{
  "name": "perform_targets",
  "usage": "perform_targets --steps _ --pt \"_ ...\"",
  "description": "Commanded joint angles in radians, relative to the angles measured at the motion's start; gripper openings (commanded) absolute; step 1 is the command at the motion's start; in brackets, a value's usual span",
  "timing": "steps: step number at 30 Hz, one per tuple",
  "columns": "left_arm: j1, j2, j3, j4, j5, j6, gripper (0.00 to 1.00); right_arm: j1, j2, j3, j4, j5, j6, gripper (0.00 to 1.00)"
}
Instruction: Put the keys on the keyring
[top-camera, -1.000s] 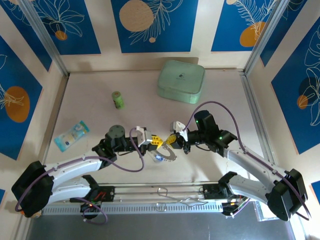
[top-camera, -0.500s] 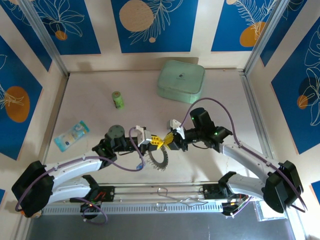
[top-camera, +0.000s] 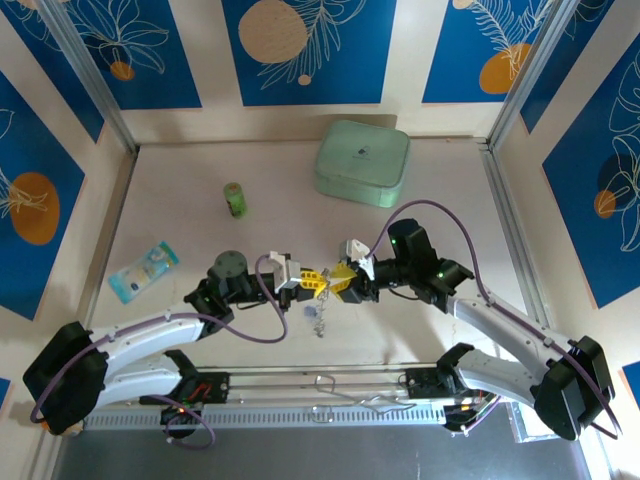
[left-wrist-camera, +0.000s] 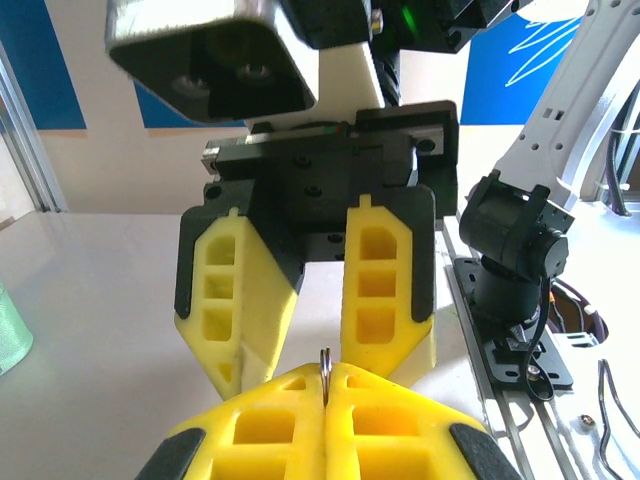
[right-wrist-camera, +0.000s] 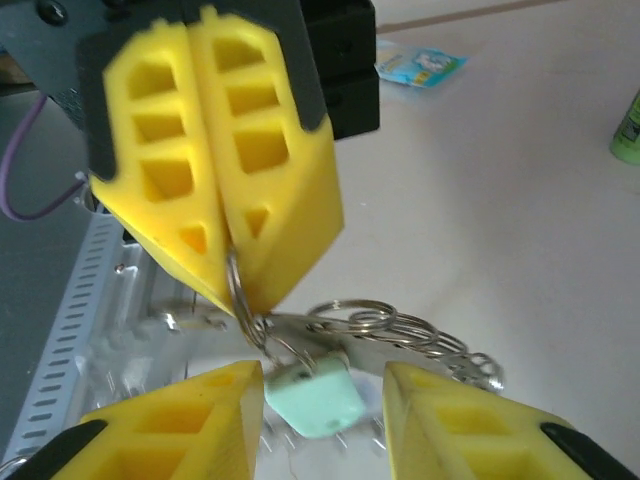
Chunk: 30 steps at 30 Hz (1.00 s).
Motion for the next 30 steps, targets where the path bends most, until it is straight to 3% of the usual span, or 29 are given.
perform_targets --steps 1,8,13,17,20,24,30 --pt "-0.010 -0.009 -0.014 0.088 -0.005 0.006 0.00 0.000 -0.011 -0.034 0.009 -0.010 0.033 0.40" --pt "-0.009 -0.012 -0.028 0.172 -0.053 -0.017 0.00 0.035 0.008 -0.086 0.132 -0.030 0.135 0.45" --pt "-0.009 0.023 -0.046 0.280 -0.126 -0.085 0.00 0.071 -0.009 -0.113 0.219 0.118 0.132 0.44" --pt "-0.009 0.066 -0.064 0.386 -0.138 -0.133 0.00 0.097 -0.037 -0.147 0.297 0.261 0.114 0.34" --pt "-0.009 0.085 -0.063 0.403 -0.132 -0.143 0.00 0.142 -0.048 -0.155 0.327 0.378 0.061 0.33" --pt "-0.009 0.096 -0.065 0.416 -0.132 -0.146 0.00 0.153 -0.070 -0.168 0.371 0.392 0.053 0.35" --pt "-0.009 0.101 -0.066 0.422 -0.131 -0.151 0.00 0.161 -0.075 -0.170 0.362 0.433 0.027 0.20"
